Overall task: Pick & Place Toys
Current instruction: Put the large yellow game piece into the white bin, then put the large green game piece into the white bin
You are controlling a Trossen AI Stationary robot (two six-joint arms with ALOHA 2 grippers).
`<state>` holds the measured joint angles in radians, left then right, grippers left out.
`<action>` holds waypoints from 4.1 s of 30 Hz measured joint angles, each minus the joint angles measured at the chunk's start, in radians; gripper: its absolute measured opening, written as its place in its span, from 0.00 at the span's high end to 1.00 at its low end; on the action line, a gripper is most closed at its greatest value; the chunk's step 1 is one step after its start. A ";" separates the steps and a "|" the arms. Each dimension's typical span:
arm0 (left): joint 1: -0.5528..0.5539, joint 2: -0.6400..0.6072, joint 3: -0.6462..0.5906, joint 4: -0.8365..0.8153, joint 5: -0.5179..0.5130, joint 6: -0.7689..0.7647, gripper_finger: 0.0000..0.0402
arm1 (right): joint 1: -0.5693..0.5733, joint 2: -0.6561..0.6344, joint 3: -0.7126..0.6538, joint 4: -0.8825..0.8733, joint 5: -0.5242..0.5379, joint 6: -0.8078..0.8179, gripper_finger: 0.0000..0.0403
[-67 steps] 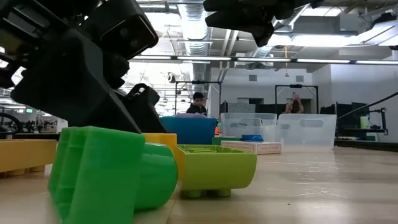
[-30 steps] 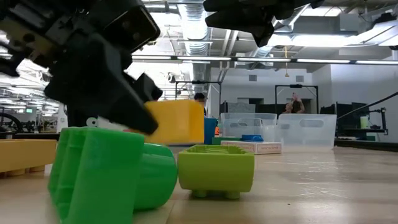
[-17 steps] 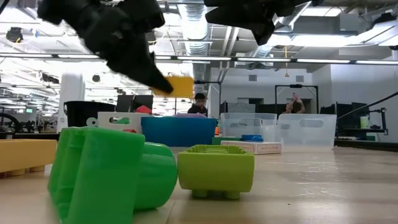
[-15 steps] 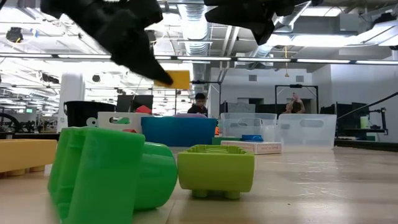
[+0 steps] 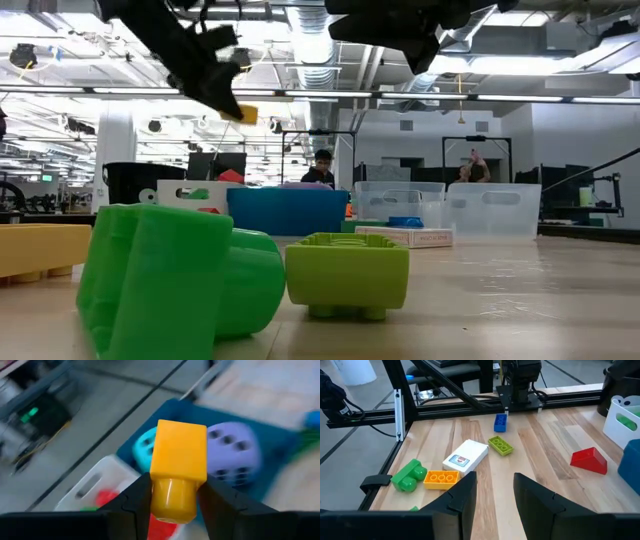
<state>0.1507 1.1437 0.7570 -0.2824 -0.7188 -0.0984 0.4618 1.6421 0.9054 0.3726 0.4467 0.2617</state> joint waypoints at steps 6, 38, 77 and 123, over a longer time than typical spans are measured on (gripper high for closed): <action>0.138 0.043 -0.002 -0.066 0.010 -0.042 0.68 | 0.001 0.000 0.000 -0.030 0.000 0.007 0.69; 0.213 0.108 0.000 -0.007 0.533 -0.104 0.28 | 0.156 -0.047 0.001 -0.317 0.436 0.249 0.69; -0.580 0.496 0.000 0.729 0.785 0.013 0.27 | 0.137 -0.068 0.098 -0.712 0.619 0.670 0.69; -0.675 0.920 0.135 0.885 0.796 0.040 0.40 | 0.124 -0.067 0.105 -0.708 0.627 0.673 0.69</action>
<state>-0.5243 2.0635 0.8925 0.6023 0.0776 -0.0587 0.5861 1.5753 1.0106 -0.3355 1.0737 0.9344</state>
